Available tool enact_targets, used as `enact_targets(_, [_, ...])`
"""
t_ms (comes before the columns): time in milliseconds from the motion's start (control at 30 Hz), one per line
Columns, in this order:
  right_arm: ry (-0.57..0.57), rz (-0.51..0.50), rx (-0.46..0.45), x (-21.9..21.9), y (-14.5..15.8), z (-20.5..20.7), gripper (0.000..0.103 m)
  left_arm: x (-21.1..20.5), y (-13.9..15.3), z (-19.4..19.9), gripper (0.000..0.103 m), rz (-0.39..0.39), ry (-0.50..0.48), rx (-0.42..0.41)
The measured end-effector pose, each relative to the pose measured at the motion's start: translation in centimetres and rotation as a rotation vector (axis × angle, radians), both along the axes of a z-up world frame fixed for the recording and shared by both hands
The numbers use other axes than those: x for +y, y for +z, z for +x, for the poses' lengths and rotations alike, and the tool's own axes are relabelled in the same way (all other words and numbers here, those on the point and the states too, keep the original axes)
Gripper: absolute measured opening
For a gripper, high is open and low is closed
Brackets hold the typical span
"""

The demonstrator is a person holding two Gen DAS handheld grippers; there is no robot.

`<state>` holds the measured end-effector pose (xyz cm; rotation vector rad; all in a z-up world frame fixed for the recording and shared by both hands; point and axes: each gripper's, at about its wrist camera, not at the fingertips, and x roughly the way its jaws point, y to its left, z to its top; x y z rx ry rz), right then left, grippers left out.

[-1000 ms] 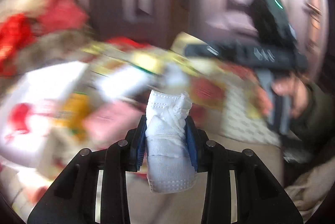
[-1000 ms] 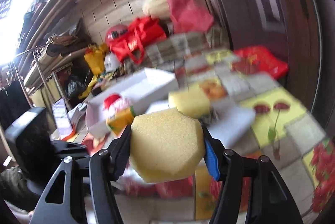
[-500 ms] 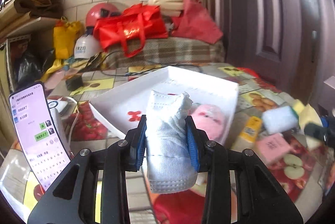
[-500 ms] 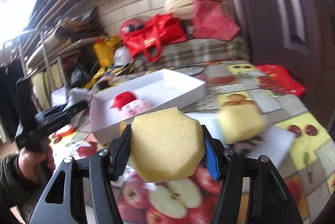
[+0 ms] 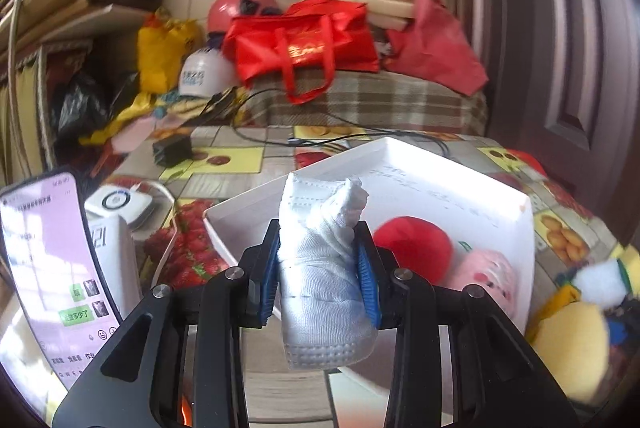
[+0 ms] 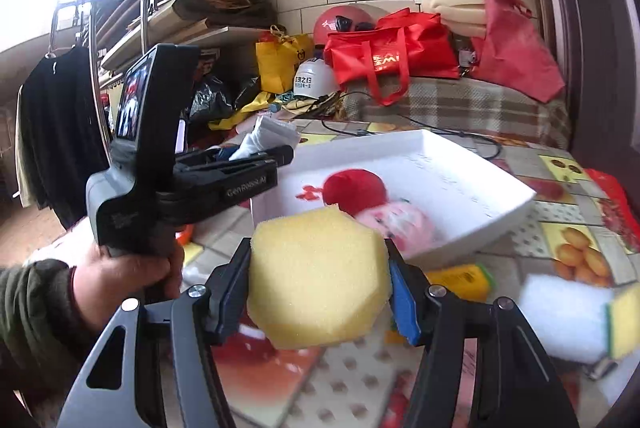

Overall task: Organize soft objects
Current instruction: 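Lower the sponge and sock into the white tray and open both tools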

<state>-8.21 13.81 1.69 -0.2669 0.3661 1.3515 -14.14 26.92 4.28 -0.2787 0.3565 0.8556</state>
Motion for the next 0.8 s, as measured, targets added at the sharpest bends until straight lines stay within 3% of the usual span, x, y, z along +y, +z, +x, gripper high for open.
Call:
enact_targets(233, [0.04,-0.11,0.119,5.8,-0.9,1.3,0.061,0.3,0.2,-0.8,0.034,-0.013,0.026,-0.025])
enact_targets(333, [0.006,-0.168,0.22,7.2,-1.9,3.5,0.061,0.0,0.2,-0.3,0.034,0.002,0.015,-0.004])
enact_targets(467, [-0.129,-0.137,0.228,6.9,-1.6,6.5,0.061,0.3,0.1,0.4,0.034,-0.004,0.006,0.014])
enact_targets(633, [-0.32,-0.079,0.256,5.6,-1.4,9.5,0.061,2.5,-0.6,2.2,0.034,-0.106,-0.005,0.039])
enact_targets(800, [-0.309,-0.058,0.247,5.3,-1.1,9.0,0.061,4.3,-1.1,3.8,0.034,-0.173,-0.001,0.035])
